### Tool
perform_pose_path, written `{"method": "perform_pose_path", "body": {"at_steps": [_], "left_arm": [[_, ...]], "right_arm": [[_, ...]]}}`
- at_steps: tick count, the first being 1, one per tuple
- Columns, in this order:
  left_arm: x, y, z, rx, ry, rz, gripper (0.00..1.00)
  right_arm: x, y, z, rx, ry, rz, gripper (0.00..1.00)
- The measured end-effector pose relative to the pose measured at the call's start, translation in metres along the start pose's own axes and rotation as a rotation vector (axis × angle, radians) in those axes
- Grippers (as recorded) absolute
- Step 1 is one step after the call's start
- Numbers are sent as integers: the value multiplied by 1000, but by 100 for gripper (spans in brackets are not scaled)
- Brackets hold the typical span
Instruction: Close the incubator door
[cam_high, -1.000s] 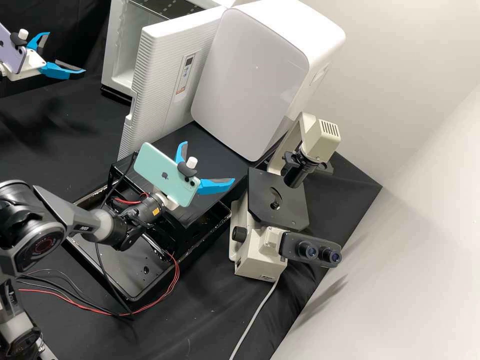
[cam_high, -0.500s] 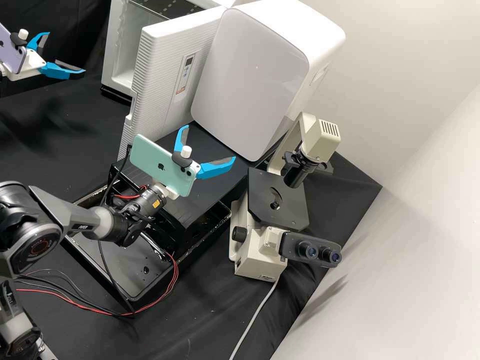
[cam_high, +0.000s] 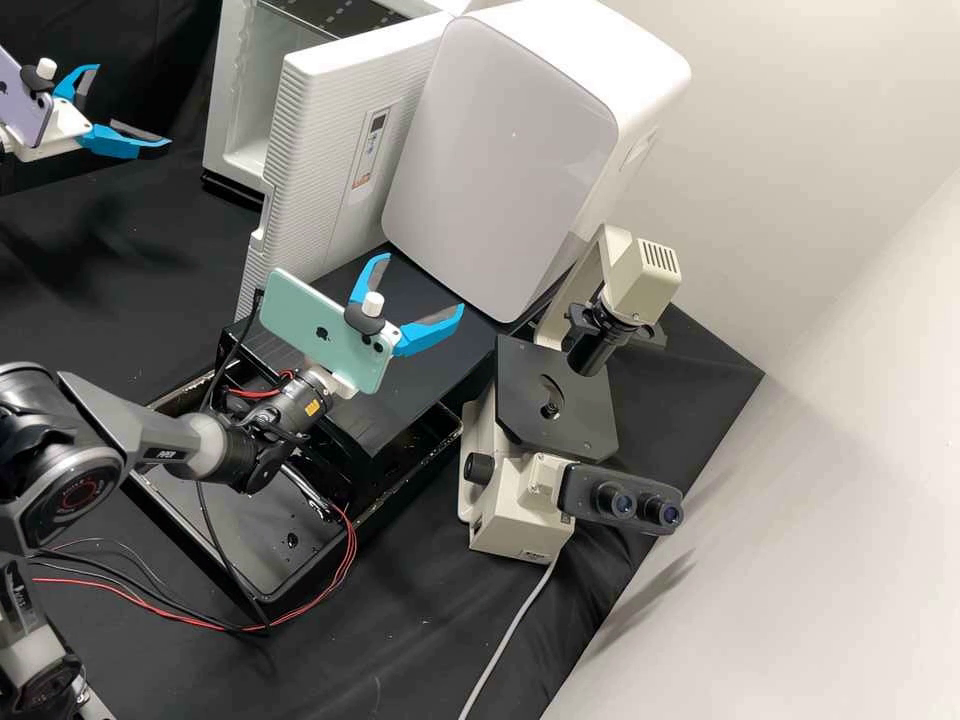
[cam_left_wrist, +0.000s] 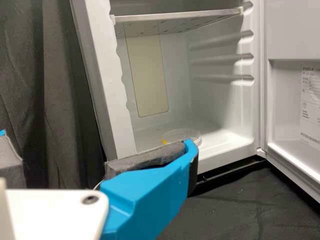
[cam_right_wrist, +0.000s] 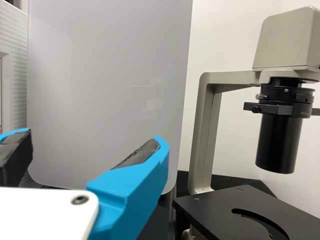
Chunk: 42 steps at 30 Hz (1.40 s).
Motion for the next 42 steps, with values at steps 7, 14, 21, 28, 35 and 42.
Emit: {"method": "perform_pose_path", "body": {"at_steps": [7,14,21,28,35,42], "left_arm": [[0,0,0,0,0,0,100],[0,0,0,0,0,0,100],[0,0,0,0,0,0,100],[0,0,0,0,0,0,100],[0,0,0,0,0,0,100],[0,0,0,0,0,0,100]], "right_arm": [[0,-1,-1,1,3,-3,0],[0,-2,-2,8,6,-6,0],[0,-2,-2,17,7,-6,0],[0,-2,-2,17,7,-6,0],[0,-2,-2,17,7,-6,0],[0,-2,-2,17,7,-6,0]]}}
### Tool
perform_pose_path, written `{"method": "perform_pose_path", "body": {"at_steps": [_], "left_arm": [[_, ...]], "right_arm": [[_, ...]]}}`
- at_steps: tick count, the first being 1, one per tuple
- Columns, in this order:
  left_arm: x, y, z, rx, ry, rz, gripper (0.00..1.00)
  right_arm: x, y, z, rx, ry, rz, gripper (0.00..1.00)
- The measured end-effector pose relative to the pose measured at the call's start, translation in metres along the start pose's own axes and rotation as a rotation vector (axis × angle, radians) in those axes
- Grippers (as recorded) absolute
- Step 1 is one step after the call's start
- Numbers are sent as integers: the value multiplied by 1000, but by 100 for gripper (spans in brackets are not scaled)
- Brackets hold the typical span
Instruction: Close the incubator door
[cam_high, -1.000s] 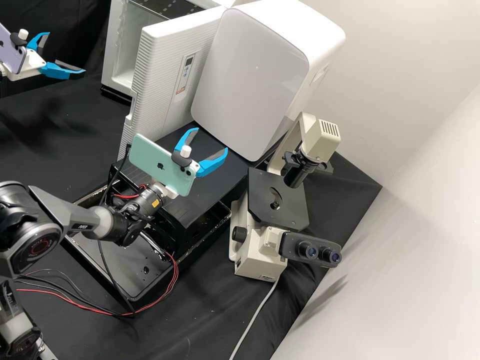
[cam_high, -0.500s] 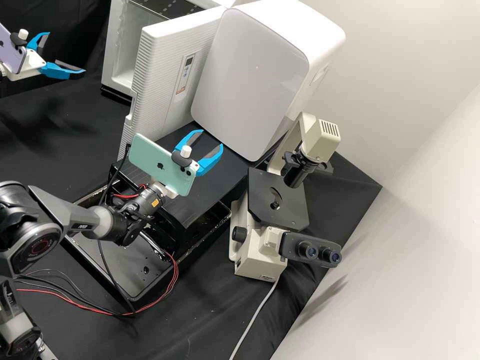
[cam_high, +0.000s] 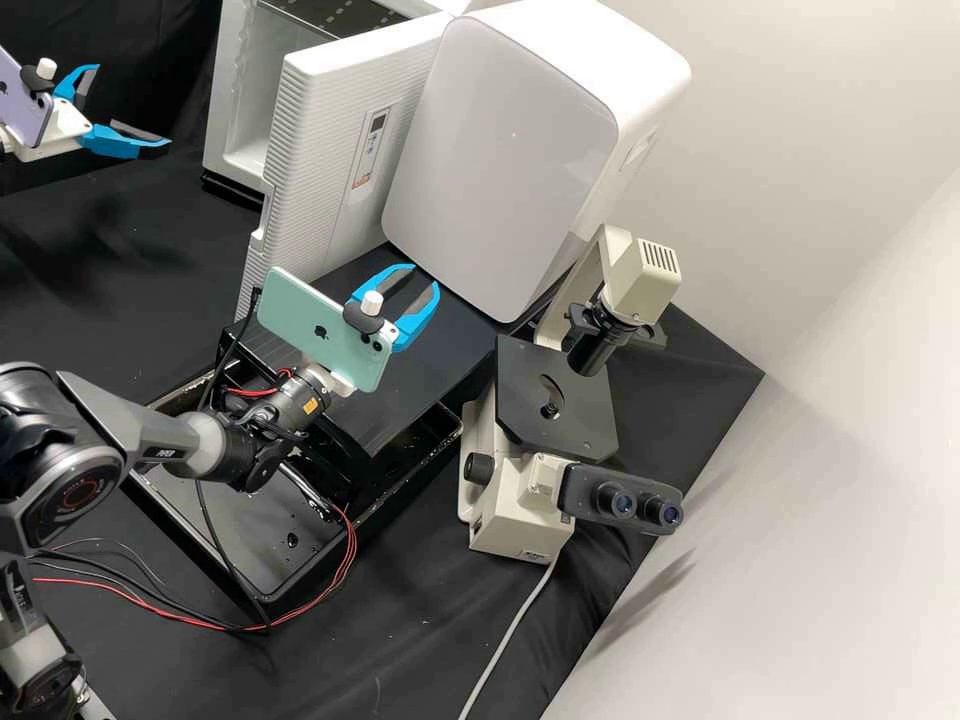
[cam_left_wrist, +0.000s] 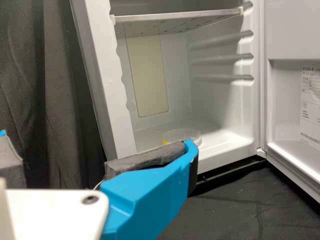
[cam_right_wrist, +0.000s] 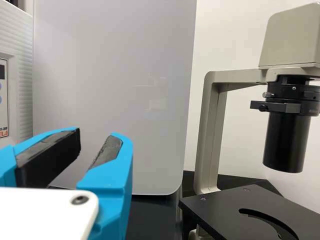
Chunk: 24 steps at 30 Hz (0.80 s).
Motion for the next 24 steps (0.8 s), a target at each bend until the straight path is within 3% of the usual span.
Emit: {"method": "perform_pose_path", "body": {"at_steps": [15,24], "left_arm": [[0,0,0,0,0,0,100],[0,0,0,0,0,0,100]], "right_arm": [[6,-3,-9,2,34,-5,0],[37,-3,-28,-90,126,21,0]]}}
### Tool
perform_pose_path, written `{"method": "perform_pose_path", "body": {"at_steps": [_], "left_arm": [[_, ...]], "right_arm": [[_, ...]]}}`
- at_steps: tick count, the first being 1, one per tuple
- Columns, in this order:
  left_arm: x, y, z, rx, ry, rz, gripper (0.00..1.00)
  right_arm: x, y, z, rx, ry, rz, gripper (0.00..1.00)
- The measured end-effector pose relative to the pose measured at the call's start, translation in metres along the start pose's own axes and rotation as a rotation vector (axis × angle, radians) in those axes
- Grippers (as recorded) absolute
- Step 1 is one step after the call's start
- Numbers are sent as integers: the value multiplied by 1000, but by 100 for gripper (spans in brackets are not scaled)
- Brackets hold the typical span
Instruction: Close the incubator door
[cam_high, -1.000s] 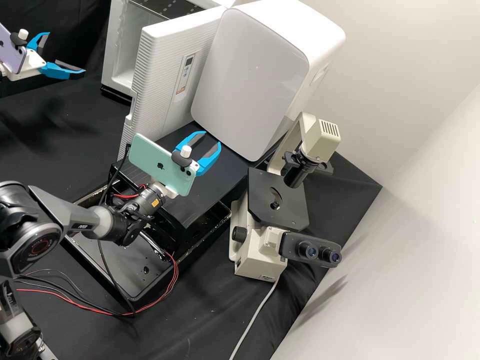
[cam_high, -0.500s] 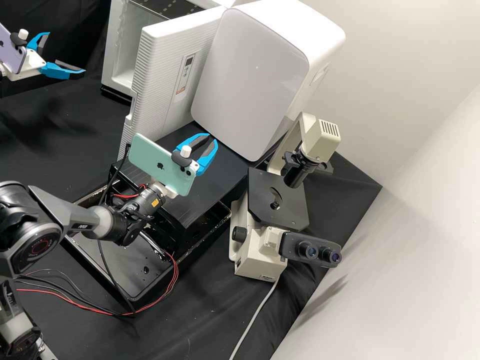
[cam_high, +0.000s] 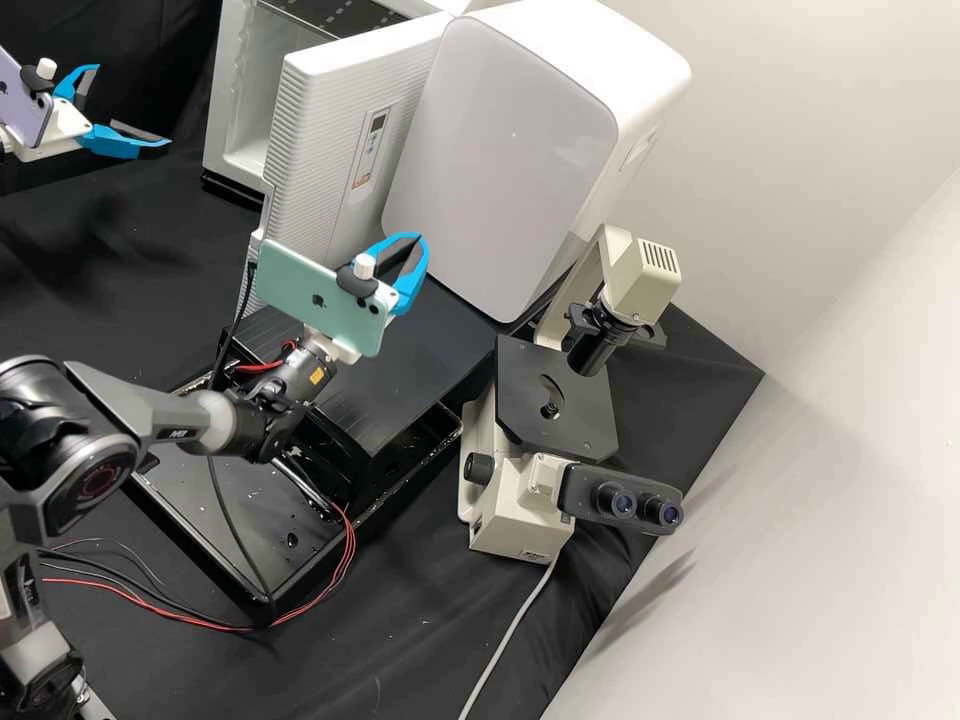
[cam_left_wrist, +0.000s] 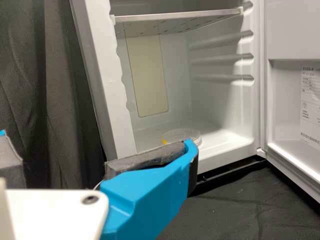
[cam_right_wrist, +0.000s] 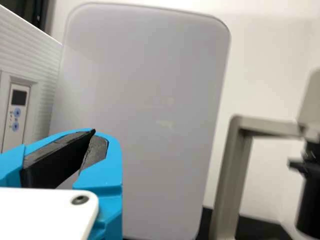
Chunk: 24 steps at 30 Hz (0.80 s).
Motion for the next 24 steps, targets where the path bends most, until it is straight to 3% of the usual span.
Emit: {"method": "perform_pose_path", "body": {"at_steps": [11,19,24], "left_arm": [[0,0,0,0,0,0,100],[0,0,0,0,0,0,100],[0,0,0,0,0,0,100]], "right_arm": [[45,8,-17,-86,85,56,0],[68,6,-31,-82,107,37,0],[77,2,-54,-75,164,22,0]]}}
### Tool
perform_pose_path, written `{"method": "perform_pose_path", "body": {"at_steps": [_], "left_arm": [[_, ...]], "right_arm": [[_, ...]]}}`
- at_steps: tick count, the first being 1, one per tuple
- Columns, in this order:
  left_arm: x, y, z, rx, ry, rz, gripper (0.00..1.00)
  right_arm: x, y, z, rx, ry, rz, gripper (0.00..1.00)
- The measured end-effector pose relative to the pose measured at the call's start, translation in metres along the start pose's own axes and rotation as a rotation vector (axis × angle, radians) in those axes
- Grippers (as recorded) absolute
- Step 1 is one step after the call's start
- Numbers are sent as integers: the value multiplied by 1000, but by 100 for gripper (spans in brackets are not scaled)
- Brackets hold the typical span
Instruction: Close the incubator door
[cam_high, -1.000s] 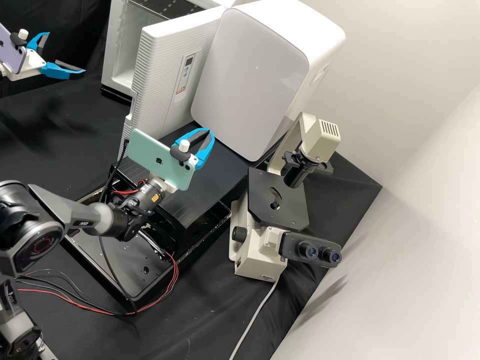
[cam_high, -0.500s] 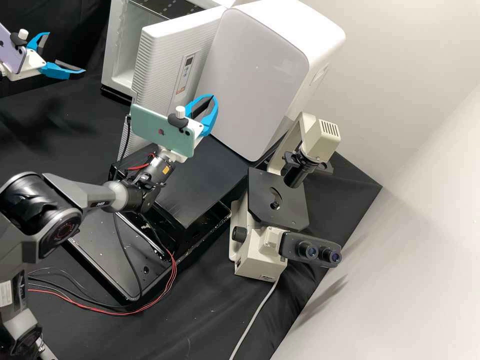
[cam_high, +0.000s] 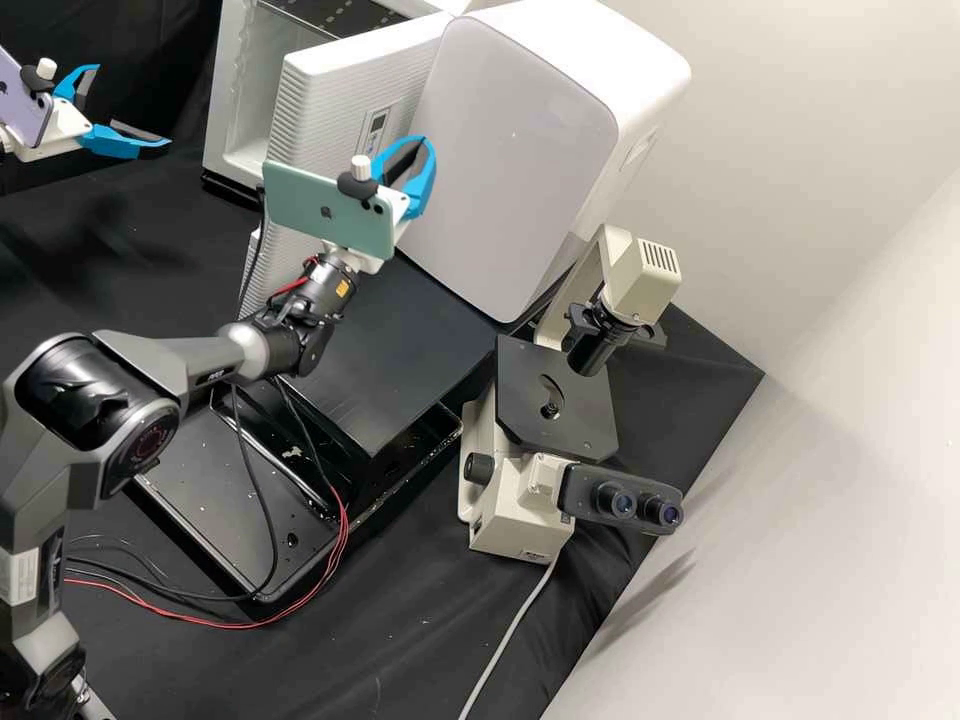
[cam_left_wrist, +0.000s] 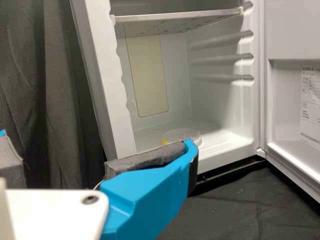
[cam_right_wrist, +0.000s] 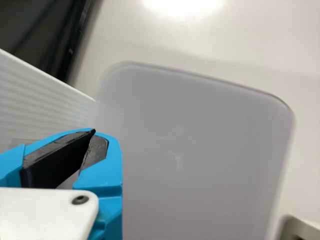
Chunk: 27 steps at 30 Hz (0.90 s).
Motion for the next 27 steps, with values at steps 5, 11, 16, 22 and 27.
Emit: {"method": "perform_pose_path", "body": {"at_steps": [5,11,16,22,27], "left_arm": [[0,0,0,0,0,0,100],[0,0,0,0,0,0,100],[0,0,0,0,0,0,100],[0,0,0,0,0,0,100],[0,0,0,0,0,0,100]], "right_arm": [[12,-6,-27,-17,81,-44,0],[27,-6,-43,45,142,-85,0],[40,-13,-48,94,183,-153,0],[54,-27,-50,120,193,-244,0],[70,-29,-51,160,204,-270,0]]}}
